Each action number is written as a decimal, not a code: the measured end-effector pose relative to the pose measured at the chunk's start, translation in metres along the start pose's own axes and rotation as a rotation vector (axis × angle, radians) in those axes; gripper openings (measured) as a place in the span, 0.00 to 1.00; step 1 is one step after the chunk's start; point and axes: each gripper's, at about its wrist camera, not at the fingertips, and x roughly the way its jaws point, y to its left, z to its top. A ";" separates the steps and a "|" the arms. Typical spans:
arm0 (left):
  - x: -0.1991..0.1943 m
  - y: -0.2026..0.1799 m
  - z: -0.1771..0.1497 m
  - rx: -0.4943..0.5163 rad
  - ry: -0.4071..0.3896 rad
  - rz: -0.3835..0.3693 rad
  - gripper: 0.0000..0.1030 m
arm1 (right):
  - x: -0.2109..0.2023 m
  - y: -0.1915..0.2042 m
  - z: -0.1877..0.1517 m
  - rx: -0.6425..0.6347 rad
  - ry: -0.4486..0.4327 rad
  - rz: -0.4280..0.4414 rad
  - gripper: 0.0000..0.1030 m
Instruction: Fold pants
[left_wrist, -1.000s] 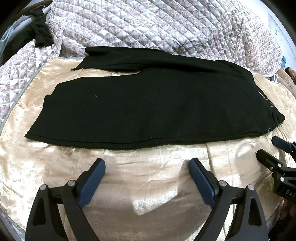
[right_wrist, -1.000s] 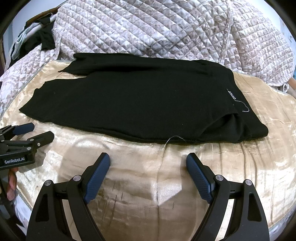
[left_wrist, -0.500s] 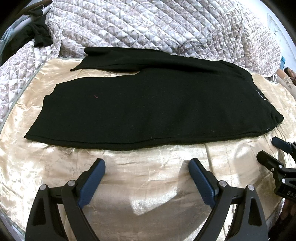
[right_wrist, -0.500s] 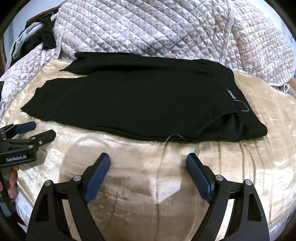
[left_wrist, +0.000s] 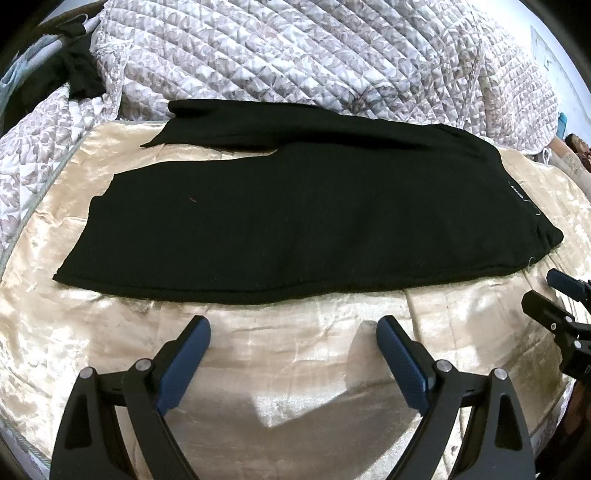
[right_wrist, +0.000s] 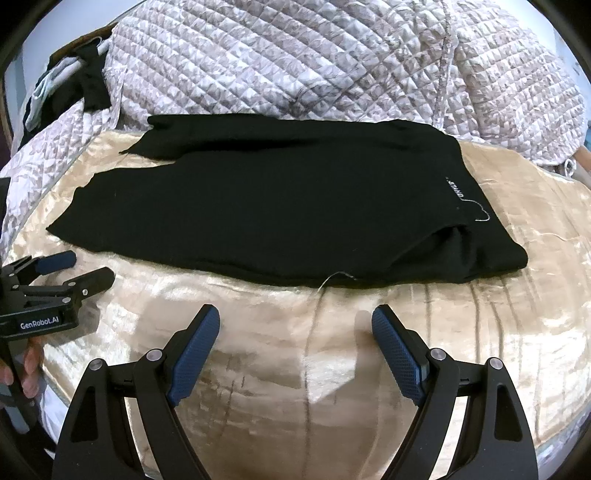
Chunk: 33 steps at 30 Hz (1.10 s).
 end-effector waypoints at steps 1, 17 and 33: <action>0.000 0.000 0.001 -0.001 -0.002 0.001 0.90 | 0.000 -0.002 0.001 0.002 -0.002 -0.001 0.82; -0.002 0.024 0.002 -0.070 -0.015 0.024 0.90 | -0.006 -0.031 0.006 0.072 -0.013 -0.022 0.82; 0.012 0.099 0.011 -0.366 -0.017 -0.027 0.90 | 0.013 -0.103 0.016 0.374 0.011 0.069 0.82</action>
